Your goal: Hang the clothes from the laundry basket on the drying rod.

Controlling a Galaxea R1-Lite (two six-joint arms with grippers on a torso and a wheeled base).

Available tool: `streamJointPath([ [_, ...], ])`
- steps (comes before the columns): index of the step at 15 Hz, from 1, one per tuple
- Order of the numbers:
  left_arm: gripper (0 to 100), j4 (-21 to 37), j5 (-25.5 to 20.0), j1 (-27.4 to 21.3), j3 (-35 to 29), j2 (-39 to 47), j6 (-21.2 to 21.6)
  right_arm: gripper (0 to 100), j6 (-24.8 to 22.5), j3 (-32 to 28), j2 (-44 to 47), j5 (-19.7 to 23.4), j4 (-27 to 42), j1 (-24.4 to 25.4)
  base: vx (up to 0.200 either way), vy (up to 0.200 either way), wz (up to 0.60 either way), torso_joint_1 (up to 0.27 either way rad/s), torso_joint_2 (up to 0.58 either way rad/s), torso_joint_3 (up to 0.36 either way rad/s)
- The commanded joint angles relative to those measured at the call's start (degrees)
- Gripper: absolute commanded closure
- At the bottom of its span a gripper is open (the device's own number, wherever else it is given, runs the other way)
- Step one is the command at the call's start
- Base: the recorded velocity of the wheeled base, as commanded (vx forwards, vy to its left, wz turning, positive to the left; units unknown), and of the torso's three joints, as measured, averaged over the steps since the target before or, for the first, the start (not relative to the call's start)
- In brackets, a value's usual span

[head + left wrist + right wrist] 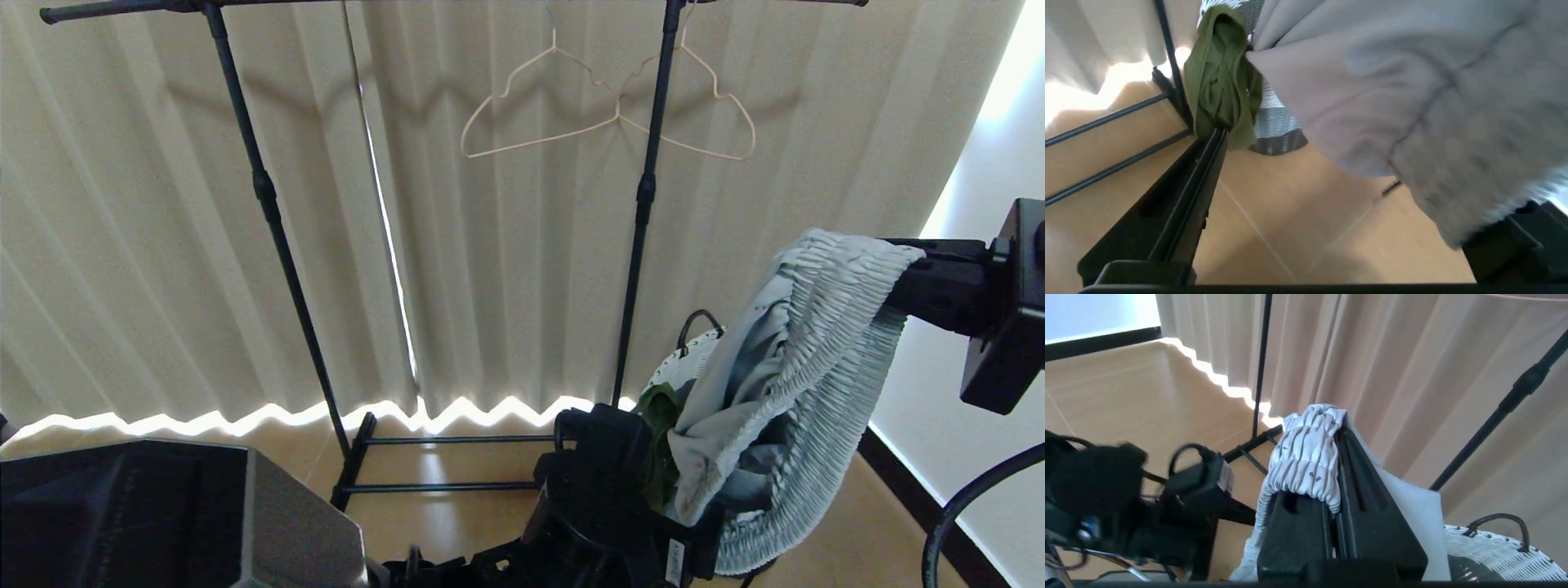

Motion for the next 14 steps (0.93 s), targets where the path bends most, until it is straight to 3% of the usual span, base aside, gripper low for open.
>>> streamJointPath([
  [1,100,-0.2,0.1,0.2,0.5,1.6,0.0,100,-0.1,0.0,-0.6,-0.1,0.0,0.1,0.0,0.0,0.0,0.0,0.0,0.0],
  [6,100,-2.6,1.1,-0.7,7.9,-1.2,3.8,100,-0.1,0.0,-0.8,-0.2,0.1,0.1,0.0,0.0,0.0,0.0,0.0,0.0],
  [8,100,-15.3,1.9,-0.4,14.7,-3.1,9.7,100,-0.2,0.1,0.2,-0.5,0.1,0.1,0.0,0.0,0.0,0.0,0.0,0.0],
  [9,100,-19.0,1.9,0.9,17.2,-4.5,13.6,100,-0.4,0.1,0.6,-0.7,0.6,-0.2,0.0,0.0,0.0,0.0,0.0,0.0],
  [10,100,-20.1,1.8,3.0,17.9,-6.6,15.7,100,-0.5,0.3,0.9,-0.7,1.0,-0.3,0.0,0.0,0.0,0.0,0.0,0.0],
  [14,100,-16.8,1.4,11.3,16.4,-16.4,15.9,100,-0.8,4.8,1.2,-0.7,0.9,-0.3,0.0,0.0,0.0,0.0,0.0,0.0],
])
